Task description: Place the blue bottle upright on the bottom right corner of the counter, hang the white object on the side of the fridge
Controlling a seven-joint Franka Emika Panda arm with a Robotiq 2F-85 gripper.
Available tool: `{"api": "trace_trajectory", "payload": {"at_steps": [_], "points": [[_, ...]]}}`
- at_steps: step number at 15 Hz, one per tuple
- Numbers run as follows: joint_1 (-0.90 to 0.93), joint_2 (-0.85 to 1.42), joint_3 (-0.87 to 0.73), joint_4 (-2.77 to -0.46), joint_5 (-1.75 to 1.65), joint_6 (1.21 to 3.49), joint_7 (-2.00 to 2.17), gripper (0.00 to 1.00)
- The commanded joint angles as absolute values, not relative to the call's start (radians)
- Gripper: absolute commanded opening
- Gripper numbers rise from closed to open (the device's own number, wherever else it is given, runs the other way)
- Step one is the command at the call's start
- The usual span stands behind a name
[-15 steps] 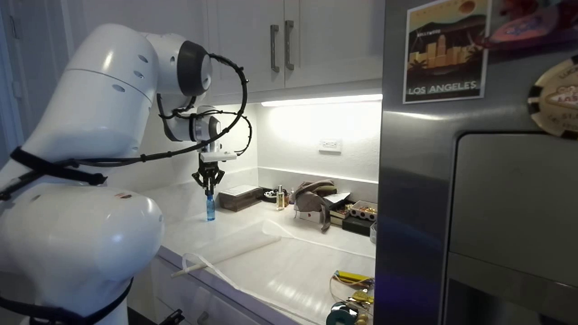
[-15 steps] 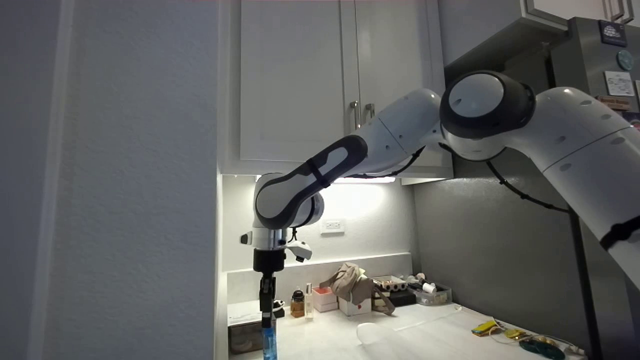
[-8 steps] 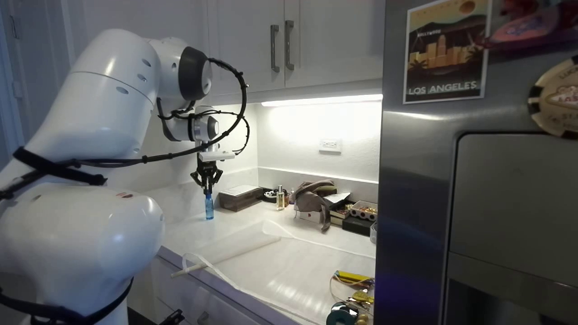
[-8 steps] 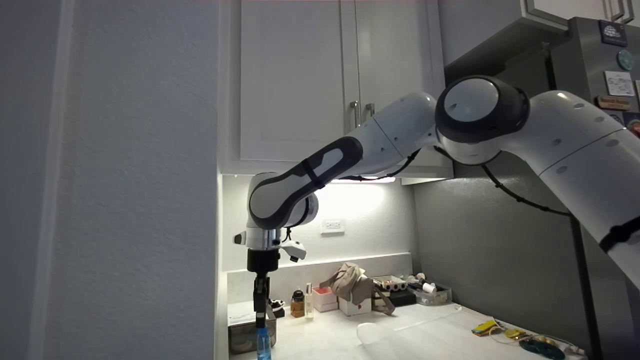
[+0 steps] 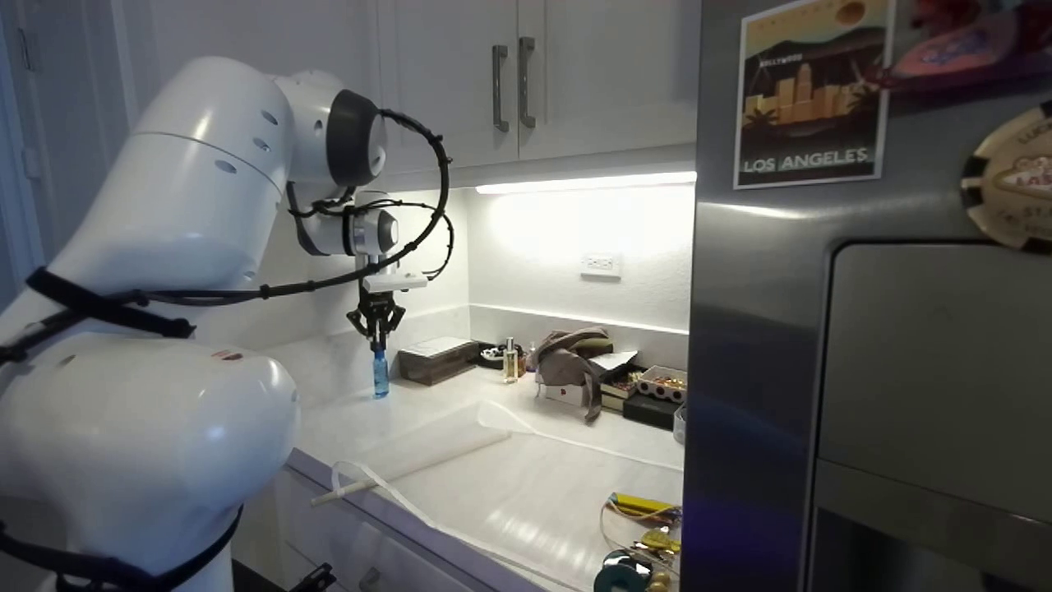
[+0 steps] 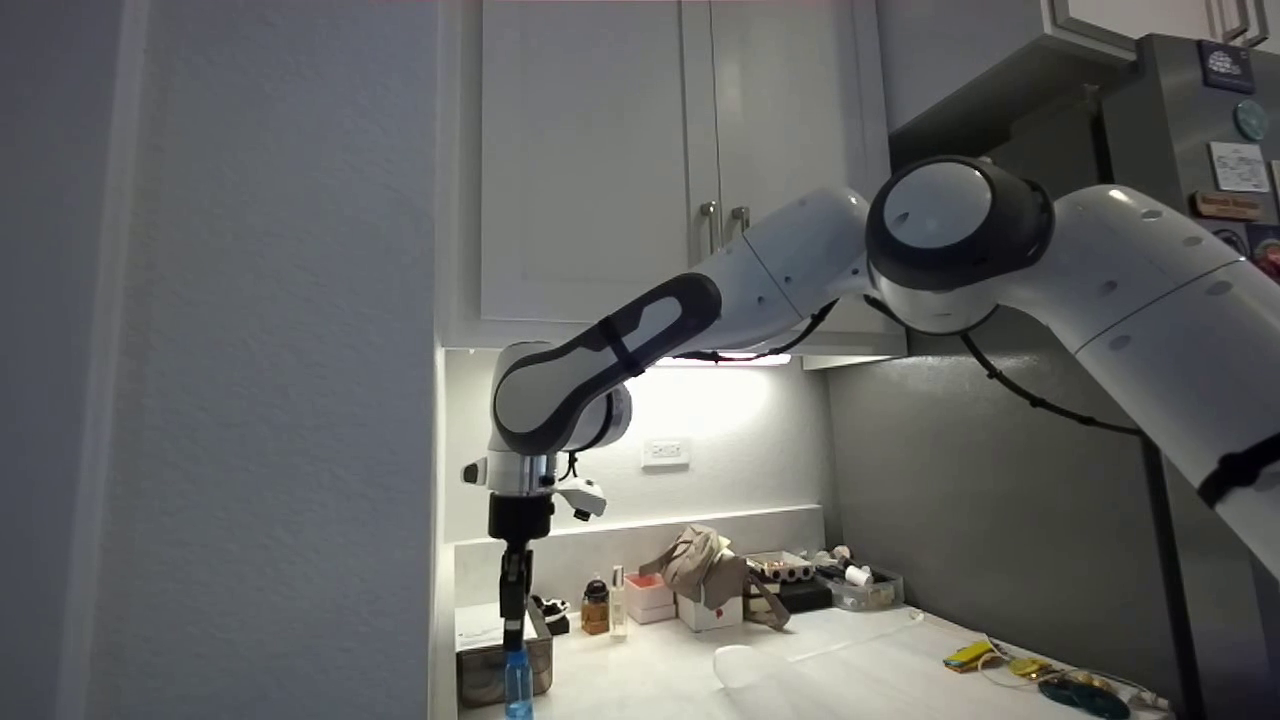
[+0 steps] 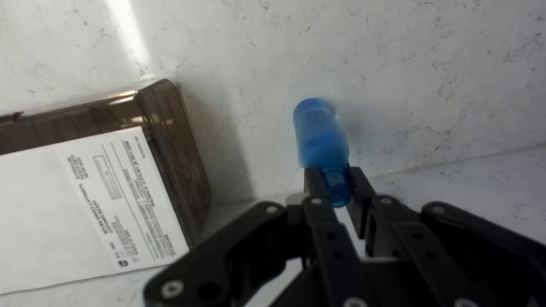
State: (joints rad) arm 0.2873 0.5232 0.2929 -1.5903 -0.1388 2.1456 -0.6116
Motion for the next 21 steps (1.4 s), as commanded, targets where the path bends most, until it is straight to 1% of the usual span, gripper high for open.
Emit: {"api": "trace_trajectory", "payload": {"at_steps": [1, 11, 12, 13, 16, 19, 20, 21], "points": [[0.293, 0.553, 0.299, -1.535, -0.152, 2.117, -0.647, 0.05], [0.301, 0.593, 0.295, -1.486, -0.154, 2.106, -0.653, 0.05], [0.301, 0.595, 0.295, -1.483, -0.154, 2.102, -0.652, 0.43], [0.302, 0.596, 0.295, -1.482, -0.154, 2.099, -0.652, 0.44], [0.304, 0.601, 0.294, -1.474, -0.155, 2.09, -0.651, 0.65], [0.305, 0.609, 0.293, -1.465, -0.157, 2.085, -0.65, 0.88], [0.306, 0.61, 0.293, -1.461, -0.157, 2.082, -0.649, 0.95], [0.307, 0.611, 0.293, -1.458, -0.157, 2.08, -0.649, 0.99]]}}
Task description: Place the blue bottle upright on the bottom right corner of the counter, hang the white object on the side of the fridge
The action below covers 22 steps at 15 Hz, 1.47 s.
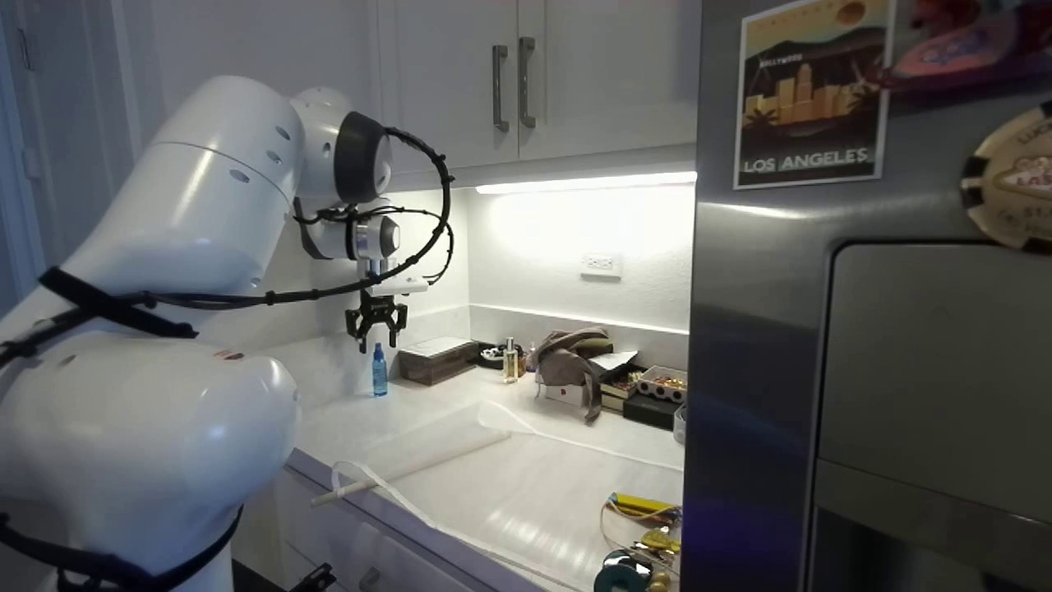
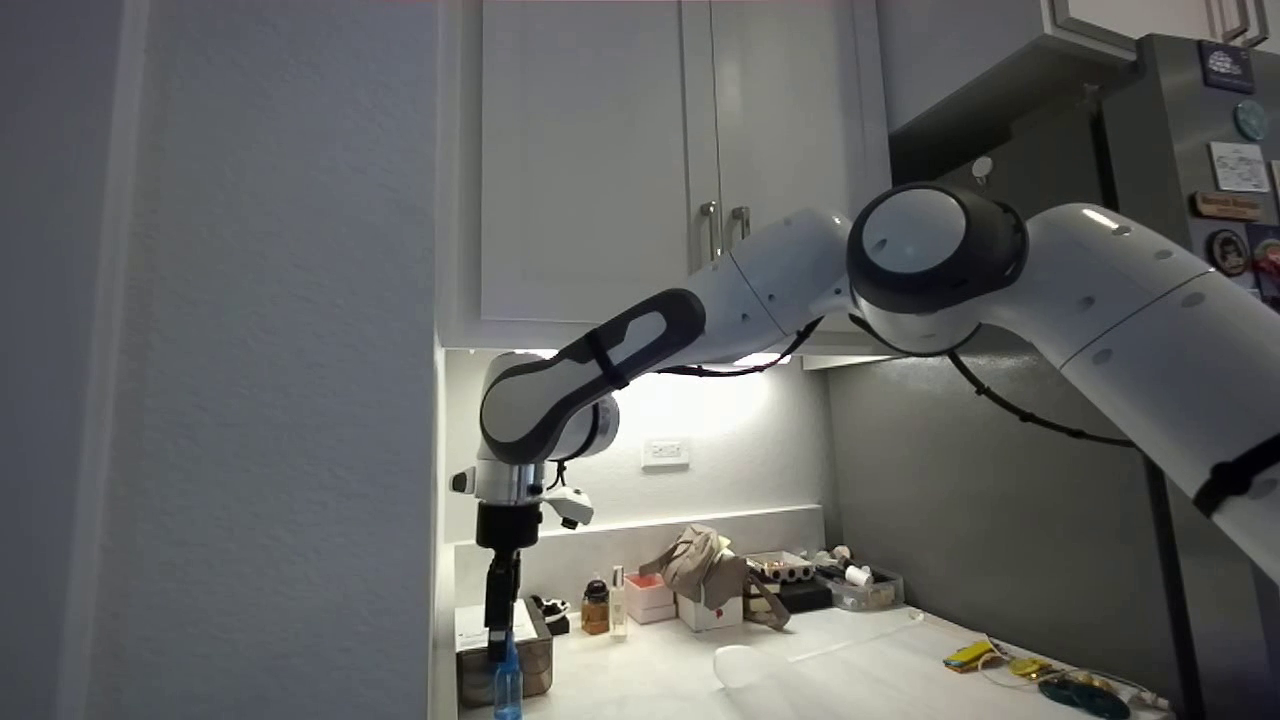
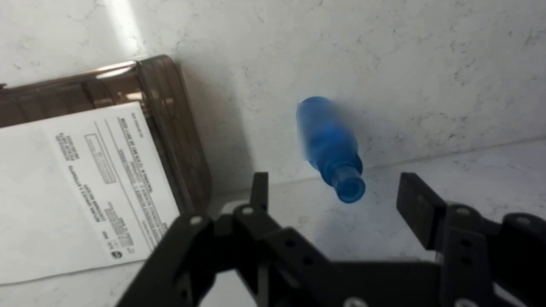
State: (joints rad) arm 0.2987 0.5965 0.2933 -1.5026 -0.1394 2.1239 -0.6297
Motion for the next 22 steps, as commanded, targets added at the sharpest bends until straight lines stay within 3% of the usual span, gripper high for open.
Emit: {"api": "trace_trajectory", "payload": {"at_steps": [1, 11, 22], "points": [[0.308, 0.61, 0.294, -1.458, -0.157, 2.077, -0.648, 1.0], [0.322, 0.535, 0.287, -1.508, -0.182, 2.063, -0.618, 1.0], [0.288, 0.321, 0.29, -1.735, -0.163, 2.077, -0.55, 1.0]]}}
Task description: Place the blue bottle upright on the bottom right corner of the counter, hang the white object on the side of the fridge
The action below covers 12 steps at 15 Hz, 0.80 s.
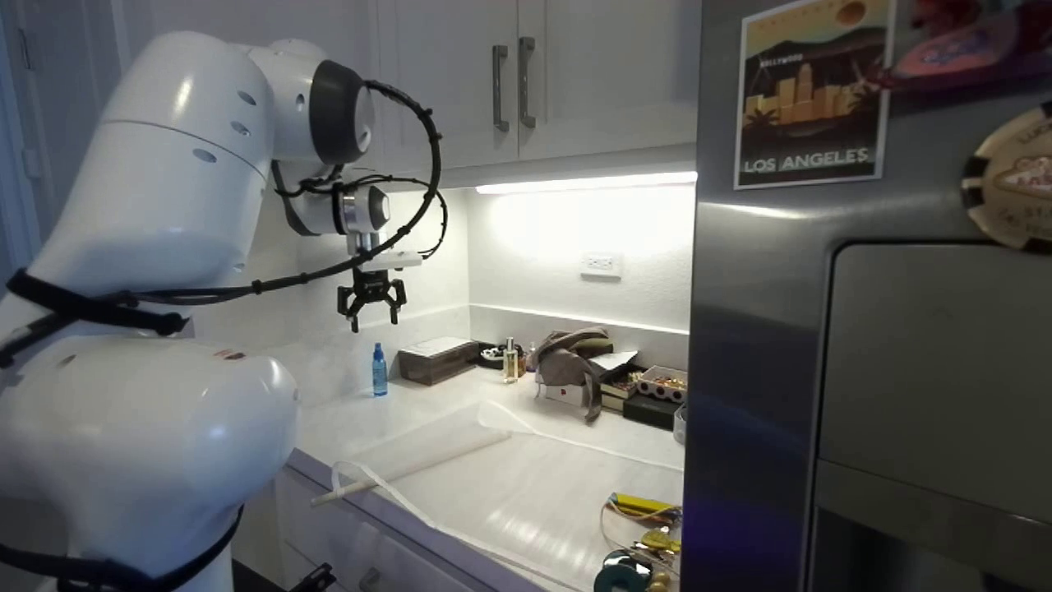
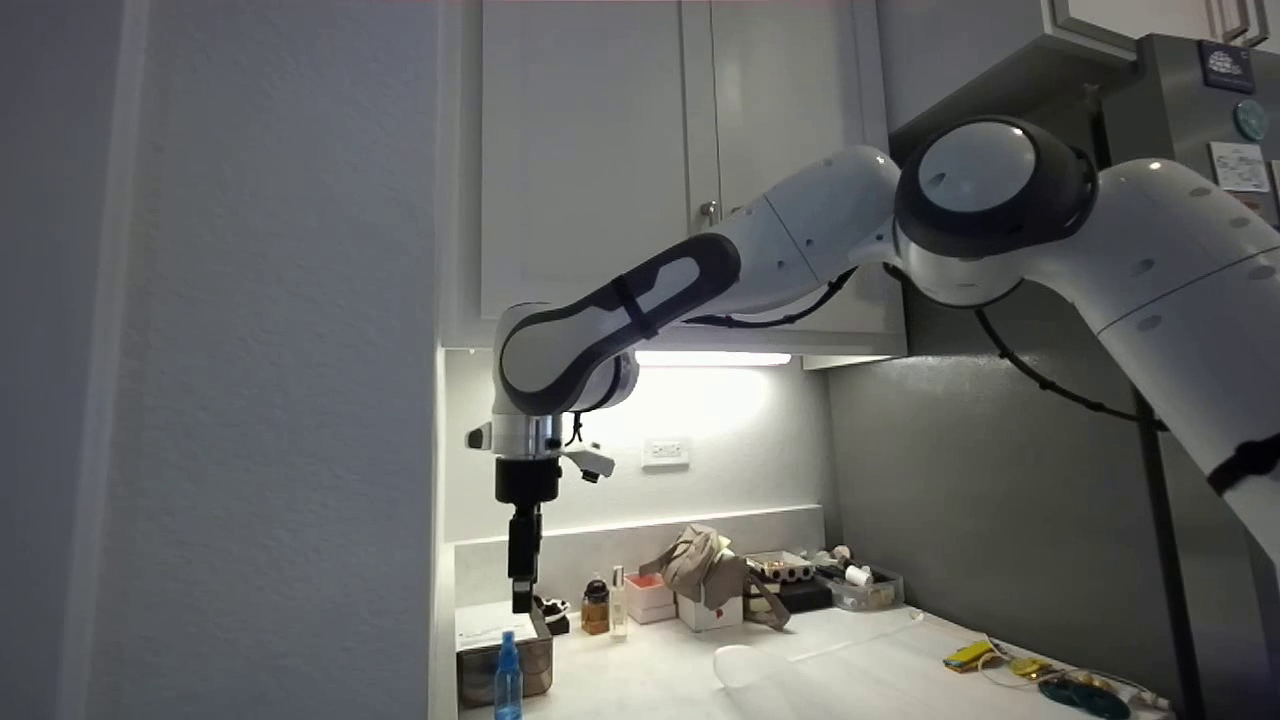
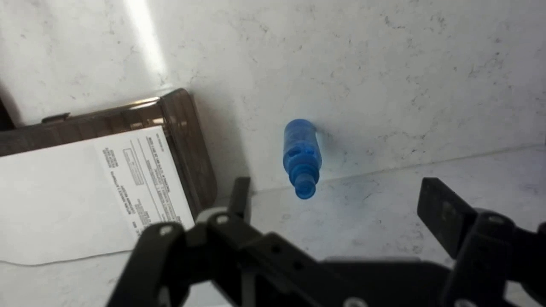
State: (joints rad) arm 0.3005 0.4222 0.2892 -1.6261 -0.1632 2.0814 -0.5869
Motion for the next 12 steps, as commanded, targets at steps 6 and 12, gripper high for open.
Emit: {"api": "trace_trajectory", "payload": {"at_steps": [6, 12], "points": [[0.275, 0.169, 0.294, -1.917, -0.16, 2.094, -0.522, 1.0], [0.255, 0.007, 0.273, -2.118, -0.15, 2.157, -0.38, 1.0]]}}
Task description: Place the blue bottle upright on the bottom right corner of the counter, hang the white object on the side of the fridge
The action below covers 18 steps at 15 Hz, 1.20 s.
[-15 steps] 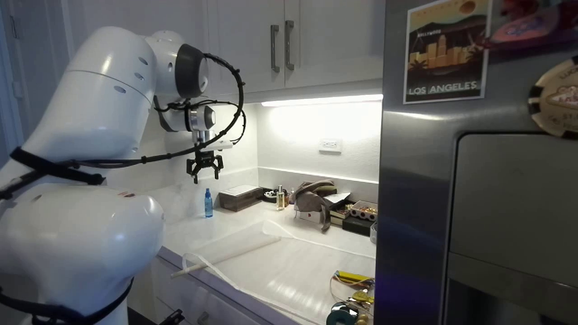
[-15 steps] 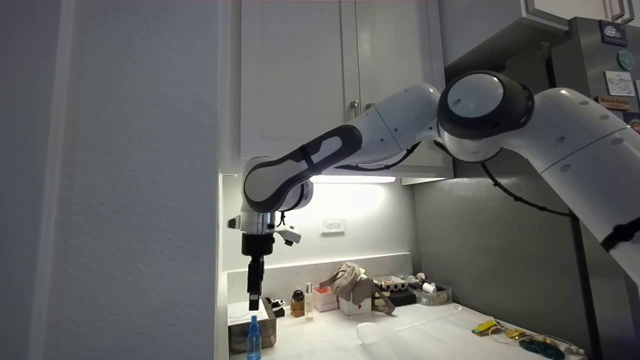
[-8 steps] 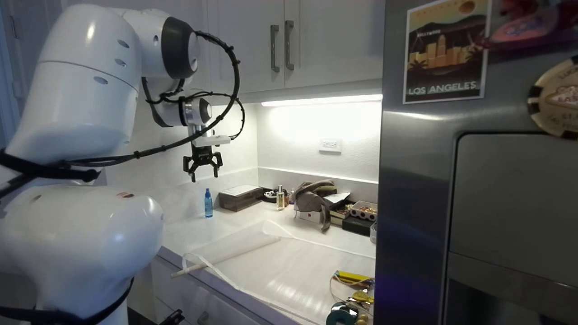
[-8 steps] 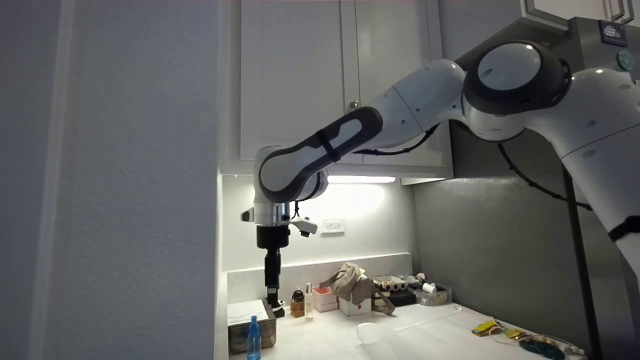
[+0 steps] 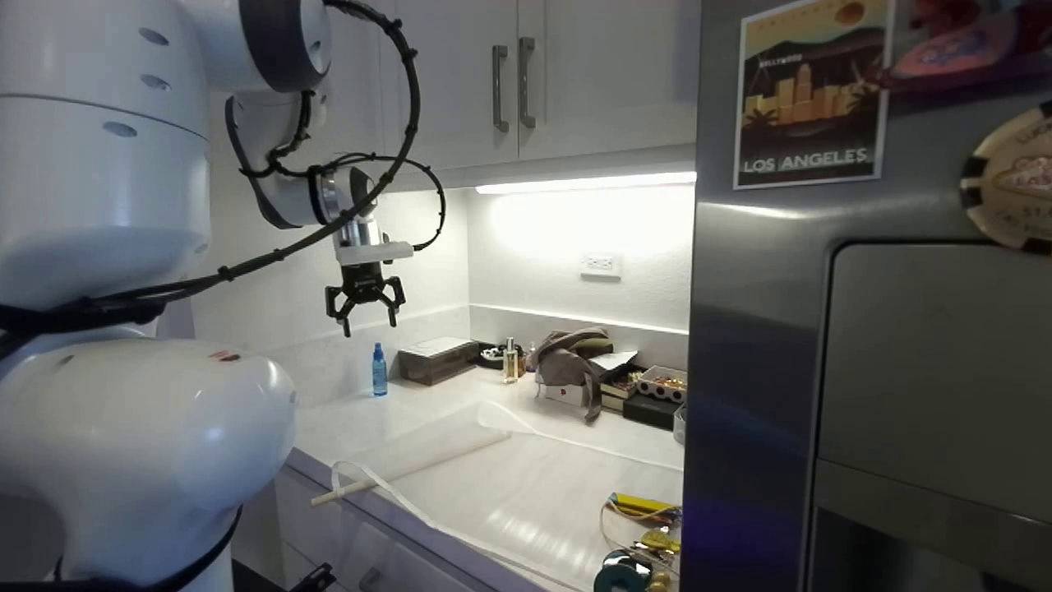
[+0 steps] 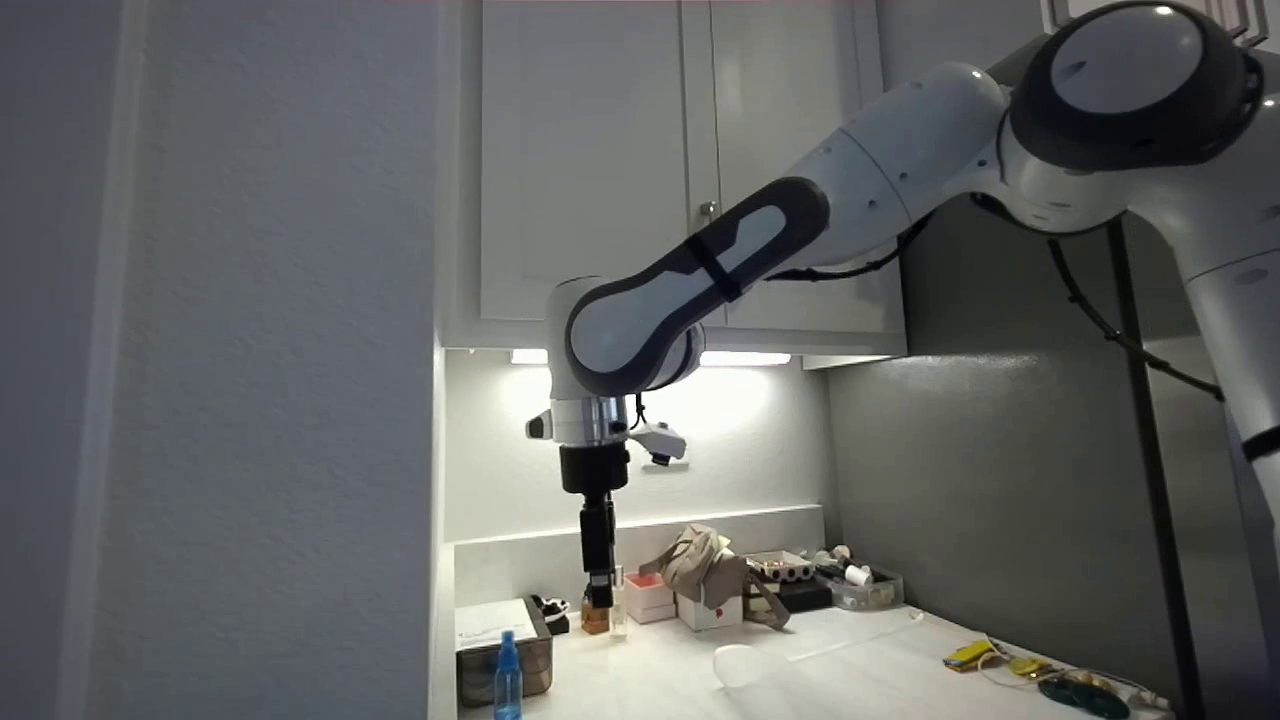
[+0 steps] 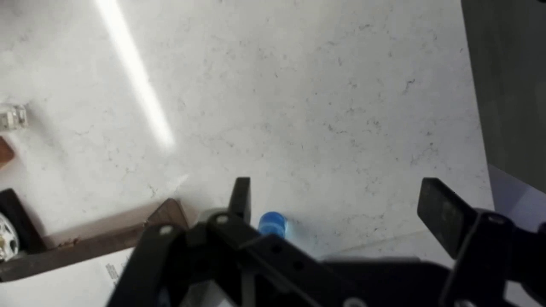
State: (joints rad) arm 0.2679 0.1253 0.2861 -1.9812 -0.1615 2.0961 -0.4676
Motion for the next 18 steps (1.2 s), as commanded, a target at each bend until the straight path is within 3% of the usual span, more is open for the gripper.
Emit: {"api": "trace_trajectory", "payload": {"at_steps": [1, 5, 15, 18], "points": [[0.25, -0.028, 0.267, -2.162, -0.149, 2.184, -0.34, 1.0], [0.246, -0.133, 0.248, -2.282, -0.162, 2.217, -0.251, 1.0], [0.252, -0.118, 0.246, -2.266, -0.161, 2.187, -0.285, 1.0], [0.241, -0.141, 0.253, -2.328, -0.218, 2.343, -0.149, 1.0]]}}
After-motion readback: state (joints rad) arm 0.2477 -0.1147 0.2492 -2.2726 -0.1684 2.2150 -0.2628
